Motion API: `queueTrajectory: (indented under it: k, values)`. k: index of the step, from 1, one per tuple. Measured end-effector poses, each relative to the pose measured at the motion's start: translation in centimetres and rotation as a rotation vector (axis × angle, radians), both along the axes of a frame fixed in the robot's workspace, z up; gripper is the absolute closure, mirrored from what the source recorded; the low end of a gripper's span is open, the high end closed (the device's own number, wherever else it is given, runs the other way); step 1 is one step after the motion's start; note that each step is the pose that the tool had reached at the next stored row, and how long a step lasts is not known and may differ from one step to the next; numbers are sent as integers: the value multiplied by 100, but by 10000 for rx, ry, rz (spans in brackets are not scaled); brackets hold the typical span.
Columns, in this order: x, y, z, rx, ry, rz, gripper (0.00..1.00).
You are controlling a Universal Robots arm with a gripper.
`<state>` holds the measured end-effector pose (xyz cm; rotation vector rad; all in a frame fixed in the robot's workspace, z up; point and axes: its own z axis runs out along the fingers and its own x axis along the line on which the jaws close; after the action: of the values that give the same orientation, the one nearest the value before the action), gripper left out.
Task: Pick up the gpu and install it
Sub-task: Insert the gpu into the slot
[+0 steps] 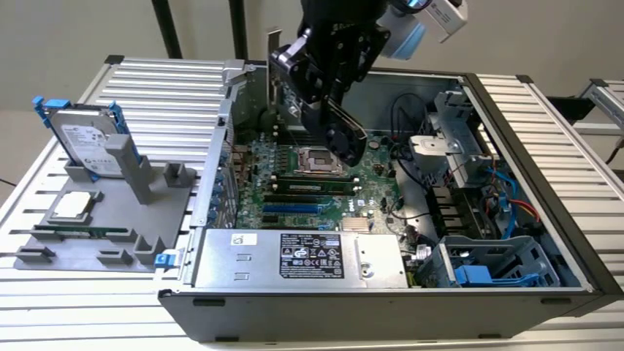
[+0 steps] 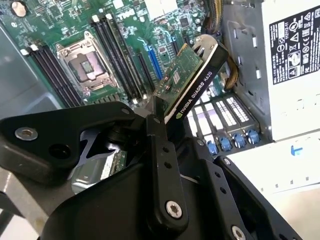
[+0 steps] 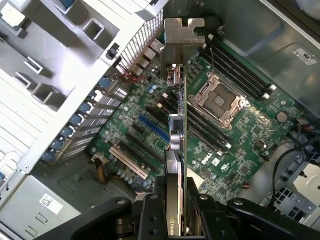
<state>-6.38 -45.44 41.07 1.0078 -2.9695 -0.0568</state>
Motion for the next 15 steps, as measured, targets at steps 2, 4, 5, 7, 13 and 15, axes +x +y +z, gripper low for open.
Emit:
queueTrajectory:
  k: [2, 4, 5, 7, 13, 15]
  values:
    - [0, 0, 0, 0, 0, 163, 100]
    - [0, 0, 0, 0, 0, 326, 100]
    - [0, 0, 1, 0, 0, 404, 100]
    - [0, 0, 0, 0, 0, 559, 100]
    - [0, 0, 1, 0, 0, 1028, 100]
    - [0, 0, 1, 0, 0, 1181, 100]
